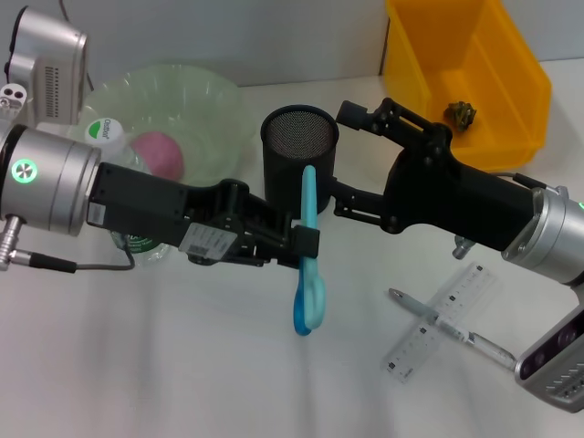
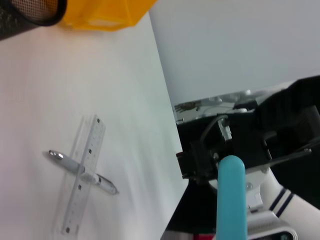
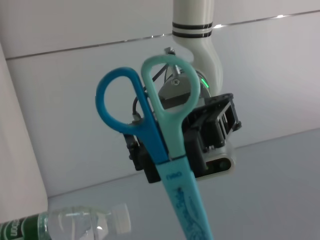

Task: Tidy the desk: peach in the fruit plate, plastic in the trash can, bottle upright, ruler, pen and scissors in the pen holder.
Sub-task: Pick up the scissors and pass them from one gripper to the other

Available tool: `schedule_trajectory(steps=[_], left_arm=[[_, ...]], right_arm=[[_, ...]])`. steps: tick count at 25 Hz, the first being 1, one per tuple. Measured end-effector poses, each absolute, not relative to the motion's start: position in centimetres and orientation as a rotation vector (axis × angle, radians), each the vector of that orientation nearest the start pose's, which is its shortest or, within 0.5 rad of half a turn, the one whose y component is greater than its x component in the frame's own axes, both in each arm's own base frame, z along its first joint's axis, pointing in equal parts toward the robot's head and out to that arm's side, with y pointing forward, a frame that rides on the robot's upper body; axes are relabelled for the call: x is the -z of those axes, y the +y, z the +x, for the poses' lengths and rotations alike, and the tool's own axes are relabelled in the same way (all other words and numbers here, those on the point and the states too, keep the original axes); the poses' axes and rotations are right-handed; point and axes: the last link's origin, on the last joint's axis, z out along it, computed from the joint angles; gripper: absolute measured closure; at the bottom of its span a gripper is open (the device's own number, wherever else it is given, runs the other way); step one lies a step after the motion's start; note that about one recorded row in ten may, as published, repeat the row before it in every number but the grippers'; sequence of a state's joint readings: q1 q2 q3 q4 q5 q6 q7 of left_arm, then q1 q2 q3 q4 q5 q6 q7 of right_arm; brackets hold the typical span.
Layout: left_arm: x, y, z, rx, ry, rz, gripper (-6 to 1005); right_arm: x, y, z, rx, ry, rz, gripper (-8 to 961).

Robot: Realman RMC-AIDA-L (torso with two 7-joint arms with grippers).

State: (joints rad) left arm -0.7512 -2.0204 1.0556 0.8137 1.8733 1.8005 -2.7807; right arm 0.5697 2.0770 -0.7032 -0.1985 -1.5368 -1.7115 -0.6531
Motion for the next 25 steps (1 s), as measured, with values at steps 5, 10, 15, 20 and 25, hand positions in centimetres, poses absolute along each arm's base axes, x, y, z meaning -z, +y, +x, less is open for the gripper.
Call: schedule_trajectory(steps=[5, 10, 15, 20, 25], left_arm=[[-1.0, 34.1, -14.6, 0.332, -2.099, -2.799, 730], [-1.5, 34.2, -14.9, 0.288, -2.098, -2.803, 729], [-1.3, 34.2, -14.5, 0.217, -2.075, -2.830, 729], [-0.8, 34.1, -14.2, 0.164, -2.057, -2.850, 728], [-0.8, 34.2, -14.2, 0.166, -2.071, -2.835, 727]], right_arm=[[2.9, 30.3, 22.6, -0.587, -1.261, -1.739, 134], [3.3, 29.6, 23.0, -0.594, -1.268, -1.762, 135], [3.7, 28.9, 23.4, -0.585, -1.287, -1.771, 135], [3.8, 28.9, 23.5, -0.583, -1.291, -1.771, 134], [3.7, 28.8, 23.3, -0.593, -1.306, -1.766, 135]])
